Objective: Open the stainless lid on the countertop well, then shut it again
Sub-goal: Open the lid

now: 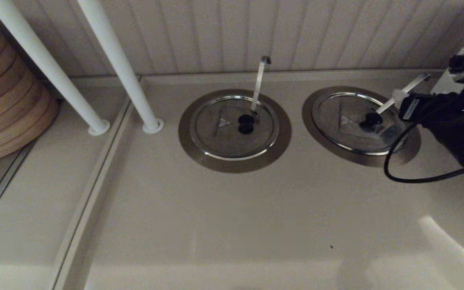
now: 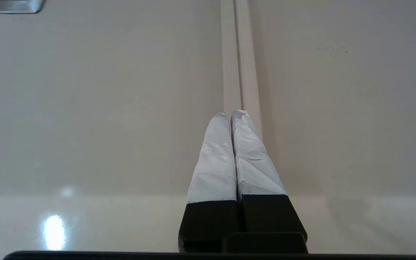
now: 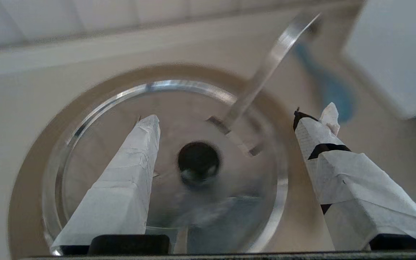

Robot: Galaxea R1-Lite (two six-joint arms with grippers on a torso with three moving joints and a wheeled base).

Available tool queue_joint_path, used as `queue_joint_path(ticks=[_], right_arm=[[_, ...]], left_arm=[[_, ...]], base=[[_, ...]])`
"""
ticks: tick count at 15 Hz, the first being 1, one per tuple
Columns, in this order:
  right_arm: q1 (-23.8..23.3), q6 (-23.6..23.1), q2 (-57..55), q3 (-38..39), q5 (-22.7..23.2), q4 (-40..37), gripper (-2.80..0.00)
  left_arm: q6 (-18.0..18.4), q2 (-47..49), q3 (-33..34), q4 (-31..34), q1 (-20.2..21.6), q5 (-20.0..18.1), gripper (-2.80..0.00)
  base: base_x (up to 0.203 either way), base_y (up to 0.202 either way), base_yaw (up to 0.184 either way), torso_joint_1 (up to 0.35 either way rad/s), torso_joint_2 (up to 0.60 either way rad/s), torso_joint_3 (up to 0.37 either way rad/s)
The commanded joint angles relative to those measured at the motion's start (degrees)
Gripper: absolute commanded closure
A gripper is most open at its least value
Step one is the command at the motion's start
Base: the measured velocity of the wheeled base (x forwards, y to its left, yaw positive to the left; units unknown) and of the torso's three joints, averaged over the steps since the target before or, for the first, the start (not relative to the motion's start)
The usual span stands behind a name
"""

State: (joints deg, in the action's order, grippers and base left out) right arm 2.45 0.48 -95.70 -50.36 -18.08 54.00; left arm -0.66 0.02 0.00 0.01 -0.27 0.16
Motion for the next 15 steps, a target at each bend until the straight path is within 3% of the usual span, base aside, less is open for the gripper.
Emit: queue_joint_path(ticks=[1, 9, 15], right_arm=[[0.81, 0.47, -8.00, -0.15, -0.47, 4.40, -2.80], [0.58, -1.64, -19.53, -15.35, -0.78, 6.26, -2.80], [-1.20, 0.59, -23.74, -13.20, -2.28, 7.97, -2.80]], left_arm=[[-0.04, 0.06, 0.00, -0.01, 0.00, 0.02, 0.00], [-0.04, 0.06, 0.00, -0.01, 0.00, 0.02, 0.00], [-0.04, 0.06, 0.00, -0.01, 0.00, 0.02, 0.00]], base=[[0.000, 0.000, 0.000, 0.000, 0.00, 0.000], [0.000, 0.000, 0.000, 0.000, 0.00, 0.000], [0.000, 0.000, 0.000, 0.000, 0.00, 0.000]])
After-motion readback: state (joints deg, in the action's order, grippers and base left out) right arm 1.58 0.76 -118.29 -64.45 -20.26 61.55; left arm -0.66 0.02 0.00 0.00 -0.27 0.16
